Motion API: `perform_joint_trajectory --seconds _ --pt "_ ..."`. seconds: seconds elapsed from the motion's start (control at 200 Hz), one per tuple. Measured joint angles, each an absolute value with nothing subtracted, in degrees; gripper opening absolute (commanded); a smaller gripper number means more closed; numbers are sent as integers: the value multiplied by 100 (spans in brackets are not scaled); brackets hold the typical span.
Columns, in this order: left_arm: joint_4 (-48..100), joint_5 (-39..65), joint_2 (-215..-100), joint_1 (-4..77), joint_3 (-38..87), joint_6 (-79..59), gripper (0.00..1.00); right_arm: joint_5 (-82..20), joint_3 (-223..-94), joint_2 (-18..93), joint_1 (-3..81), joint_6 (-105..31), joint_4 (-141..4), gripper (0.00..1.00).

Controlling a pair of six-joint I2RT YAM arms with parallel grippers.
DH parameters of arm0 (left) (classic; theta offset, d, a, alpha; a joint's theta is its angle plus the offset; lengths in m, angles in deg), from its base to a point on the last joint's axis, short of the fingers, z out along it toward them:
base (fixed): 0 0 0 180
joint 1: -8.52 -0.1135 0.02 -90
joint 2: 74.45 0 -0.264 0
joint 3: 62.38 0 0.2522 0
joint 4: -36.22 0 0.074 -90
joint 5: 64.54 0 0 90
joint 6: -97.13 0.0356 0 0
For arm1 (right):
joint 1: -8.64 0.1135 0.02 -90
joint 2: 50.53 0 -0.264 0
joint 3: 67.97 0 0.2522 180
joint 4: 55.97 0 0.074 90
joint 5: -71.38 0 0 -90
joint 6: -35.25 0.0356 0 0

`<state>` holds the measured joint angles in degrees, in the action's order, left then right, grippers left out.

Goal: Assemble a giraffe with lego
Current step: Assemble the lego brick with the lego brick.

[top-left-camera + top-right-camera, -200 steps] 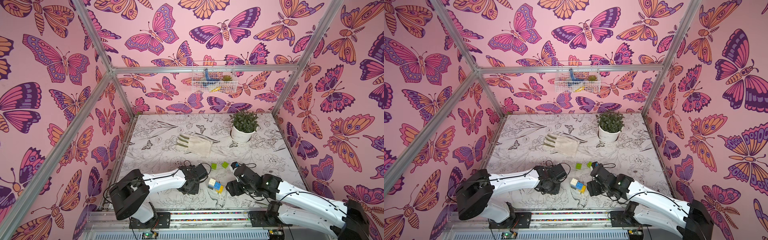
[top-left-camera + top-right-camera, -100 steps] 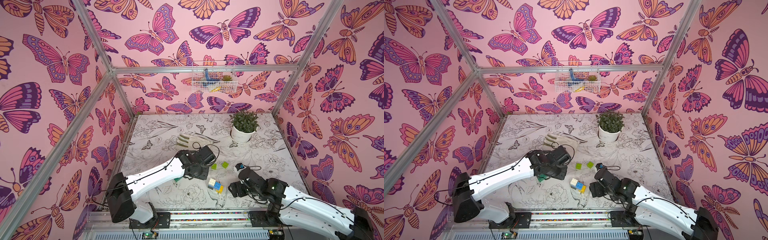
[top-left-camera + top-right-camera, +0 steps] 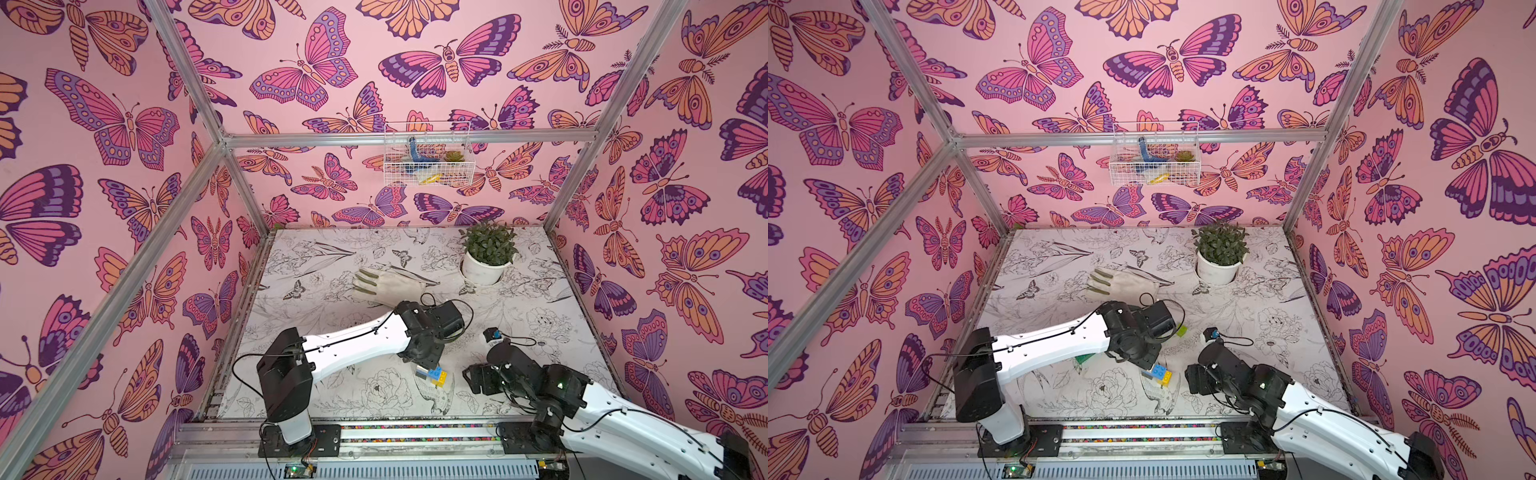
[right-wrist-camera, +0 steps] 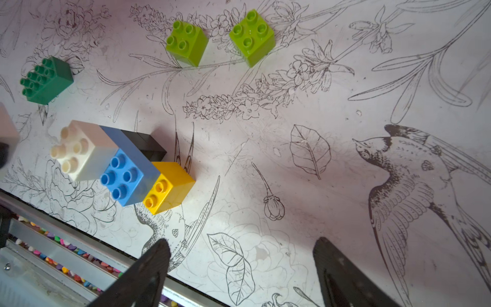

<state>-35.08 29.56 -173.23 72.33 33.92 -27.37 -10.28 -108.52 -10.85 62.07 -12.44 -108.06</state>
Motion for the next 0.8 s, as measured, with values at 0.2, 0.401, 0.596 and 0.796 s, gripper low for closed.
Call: perform_joint_trajectory --seconds 0.2,0.401,0.596,0.796 --pt "-3475 2932 -17432 7236 3484 -2658 0 -1007 -10852 -1091 6207 -1236 -10865 100" --pt "-3425 2844 -17668 7236 3515 -2623 0 -967 -10852 -1214 6207 -1233 -10940 99" --pt "-3403 2825 -17773 7236 3515 -2608 0 -965 -10852 -1327 6207 -1271 -10955 99" --pt "-3313 2807 -17795 7236 3515 -2610 0 -965 -10852 -1358 6207 -1277 -10961 99"
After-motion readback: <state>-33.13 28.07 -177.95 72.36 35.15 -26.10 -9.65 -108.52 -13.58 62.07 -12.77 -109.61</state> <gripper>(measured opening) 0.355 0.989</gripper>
